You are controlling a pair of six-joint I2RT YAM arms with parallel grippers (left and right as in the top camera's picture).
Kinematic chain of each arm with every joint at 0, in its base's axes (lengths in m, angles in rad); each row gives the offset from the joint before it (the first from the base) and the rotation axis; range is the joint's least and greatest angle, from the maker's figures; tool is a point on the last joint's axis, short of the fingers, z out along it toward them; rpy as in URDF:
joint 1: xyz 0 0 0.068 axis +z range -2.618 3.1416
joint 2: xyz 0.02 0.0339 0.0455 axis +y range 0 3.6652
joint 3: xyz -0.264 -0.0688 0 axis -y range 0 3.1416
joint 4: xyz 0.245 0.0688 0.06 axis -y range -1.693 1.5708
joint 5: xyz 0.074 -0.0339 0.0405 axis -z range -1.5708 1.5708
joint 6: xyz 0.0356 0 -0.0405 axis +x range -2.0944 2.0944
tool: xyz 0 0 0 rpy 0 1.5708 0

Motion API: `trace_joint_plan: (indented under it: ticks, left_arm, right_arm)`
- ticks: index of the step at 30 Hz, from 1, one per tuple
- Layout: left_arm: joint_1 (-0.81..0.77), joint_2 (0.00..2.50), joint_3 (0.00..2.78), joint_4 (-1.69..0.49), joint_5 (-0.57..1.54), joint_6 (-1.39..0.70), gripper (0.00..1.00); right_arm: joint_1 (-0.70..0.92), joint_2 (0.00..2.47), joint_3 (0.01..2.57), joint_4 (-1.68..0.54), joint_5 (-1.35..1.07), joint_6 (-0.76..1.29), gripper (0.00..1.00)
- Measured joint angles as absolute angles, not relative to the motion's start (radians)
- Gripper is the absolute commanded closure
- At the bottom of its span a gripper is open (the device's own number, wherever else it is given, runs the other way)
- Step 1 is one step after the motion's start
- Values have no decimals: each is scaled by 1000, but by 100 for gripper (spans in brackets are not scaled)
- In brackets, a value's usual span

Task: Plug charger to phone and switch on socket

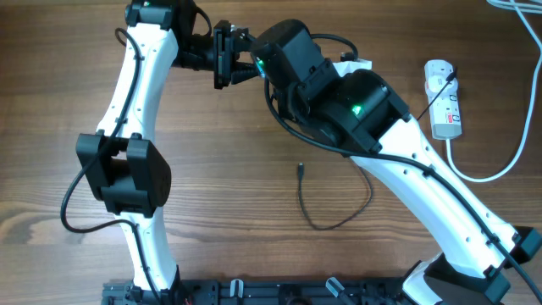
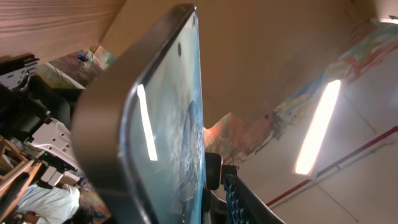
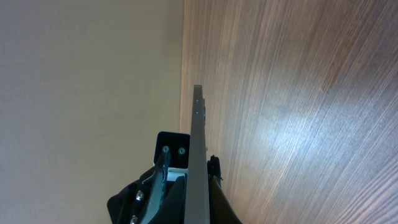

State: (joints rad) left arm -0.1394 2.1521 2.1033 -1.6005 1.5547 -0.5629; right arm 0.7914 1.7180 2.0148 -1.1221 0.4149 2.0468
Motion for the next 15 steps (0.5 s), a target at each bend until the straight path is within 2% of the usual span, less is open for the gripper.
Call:
trace_joint_plan:
  ticks: [9, 15]
  left_arm:
    - [-139, 2152, 2103, -1600, 1555, -563, 59]
    - [-139, 2152, 2103, -1600, 1555, -564, 64]
  right_arm:
    - [791, 1718, 2015, -1137, 428, 2050, 96]
    - [791, 1718, 2015, -1132, 431, 2050, 96]
